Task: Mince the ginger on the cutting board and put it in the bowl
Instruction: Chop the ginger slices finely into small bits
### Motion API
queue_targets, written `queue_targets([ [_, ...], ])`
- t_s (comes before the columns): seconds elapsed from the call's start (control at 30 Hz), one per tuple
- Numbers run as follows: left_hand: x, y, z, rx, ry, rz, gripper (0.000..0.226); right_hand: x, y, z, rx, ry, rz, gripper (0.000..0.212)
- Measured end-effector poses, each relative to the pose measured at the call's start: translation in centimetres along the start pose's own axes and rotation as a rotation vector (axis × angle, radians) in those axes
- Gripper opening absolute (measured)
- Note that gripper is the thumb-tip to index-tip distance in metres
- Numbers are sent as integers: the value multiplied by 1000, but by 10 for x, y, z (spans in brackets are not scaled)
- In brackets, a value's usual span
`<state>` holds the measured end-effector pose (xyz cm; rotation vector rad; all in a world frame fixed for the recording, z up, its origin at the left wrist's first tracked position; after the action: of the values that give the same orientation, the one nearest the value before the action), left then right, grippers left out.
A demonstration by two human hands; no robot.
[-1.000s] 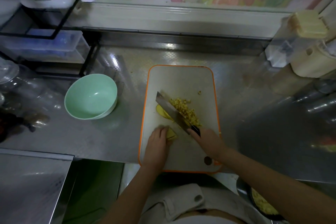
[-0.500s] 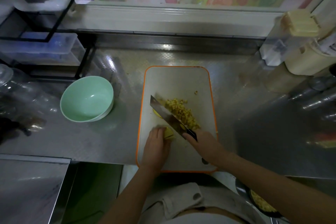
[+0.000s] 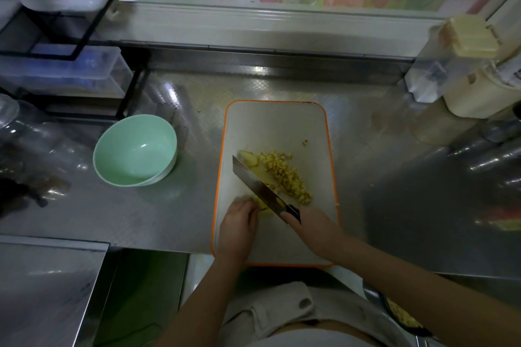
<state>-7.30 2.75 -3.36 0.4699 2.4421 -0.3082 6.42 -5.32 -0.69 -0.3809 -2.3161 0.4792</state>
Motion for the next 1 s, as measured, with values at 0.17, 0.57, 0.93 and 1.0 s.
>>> queue_targets([
  [0.17,3,1,1,-3,30,-3,24,7,-1,-1,0,-15,19,40],
  [0.57,5,9,5,31,91,19,18,3,13,16,-28,-39,91,36],
  [0.93,5,6,4,-14,106,57,20,-11,28,-3,19,-24,-34,37],
  [1.0,5,5,4,-20,99,56,20,-15,29,-6,-19,-28,-15,41],
])
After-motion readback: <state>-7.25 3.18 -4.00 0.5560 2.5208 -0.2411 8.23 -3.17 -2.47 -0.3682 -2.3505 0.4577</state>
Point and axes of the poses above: each hand's wrist, its own y-axis towards the middle knuckle, its own z-axis out of the palm, x = y × z, the point moved 5 cm from there along y, towards the middle knuckle, and after that the axes turned 10 degrees about -z, right-handed, at the moved point
